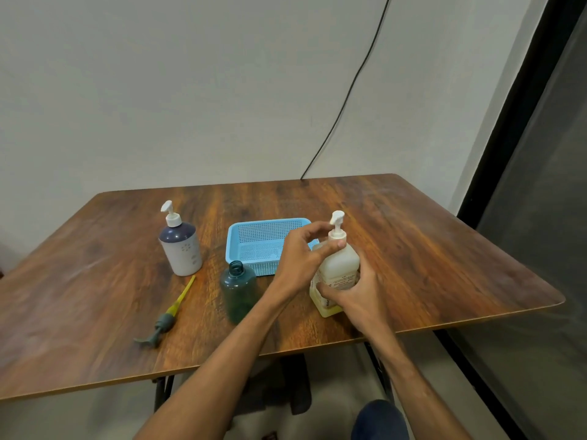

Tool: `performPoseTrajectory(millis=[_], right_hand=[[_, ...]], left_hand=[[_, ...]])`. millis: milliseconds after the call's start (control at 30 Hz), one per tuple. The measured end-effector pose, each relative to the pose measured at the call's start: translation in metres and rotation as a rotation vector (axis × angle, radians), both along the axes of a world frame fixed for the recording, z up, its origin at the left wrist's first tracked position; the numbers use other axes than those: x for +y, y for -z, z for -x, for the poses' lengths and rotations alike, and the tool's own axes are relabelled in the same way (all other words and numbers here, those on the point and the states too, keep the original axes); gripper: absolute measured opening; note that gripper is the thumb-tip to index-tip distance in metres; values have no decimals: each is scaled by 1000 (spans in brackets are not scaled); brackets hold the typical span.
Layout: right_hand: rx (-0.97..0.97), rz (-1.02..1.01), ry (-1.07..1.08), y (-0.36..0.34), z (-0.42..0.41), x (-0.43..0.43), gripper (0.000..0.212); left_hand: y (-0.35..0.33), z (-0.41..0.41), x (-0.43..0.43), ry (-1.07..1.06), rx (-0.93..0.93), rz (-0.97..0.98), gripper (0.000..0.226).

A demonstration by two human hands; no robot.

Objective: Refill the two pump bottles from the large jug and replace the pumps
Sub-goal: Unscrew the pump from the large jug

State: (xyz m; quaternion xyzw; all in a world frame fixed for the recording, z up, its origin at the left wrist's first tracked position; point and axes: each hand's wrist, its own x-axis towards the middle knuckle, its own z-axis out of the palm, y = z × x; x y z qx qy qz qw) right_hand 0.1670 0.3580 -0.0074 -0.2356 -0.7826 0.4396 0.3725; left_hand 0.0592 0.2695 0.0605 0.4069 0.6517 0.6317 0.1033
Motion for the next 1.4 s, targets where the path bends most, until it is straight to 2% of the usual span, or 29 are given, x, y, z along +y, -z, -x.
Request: performPoseTrajectory(millis=[133,300,500,700,833,933,1133,1267,1400], right_hand=[[-11,17,-9,-3,-1,0,91],[-22,19,-14,-1,0,2,96],[-4,37,-23,-6,-3,-3,82],[-16,199,-284,-24,-28,18,86],[124,97,-189,-58,-42,30,50],[130,18,-144,-78,-28,23,31],[50,-113,-36,-85,8,18,40],[28,-58,-83,-93,6,22,30],[9,97,-211,-96,-2,30,39]], left_hand=[[-3,-9,8,-144,-6,-58,34],[-2,-14,13,-180,-12,-97,41],[2,-9,5,-86,15,-64,44],[28,-11,-14,20,-35,13,63],[40,-17,-18,21,-50,70,69],[43,-18,-15,-22,-13,53,70],[48,-17,-12,-69,20,33,70],[47,-16,-14,-61,38,29,67],[46,-17,-15,-61,55,41,68]])
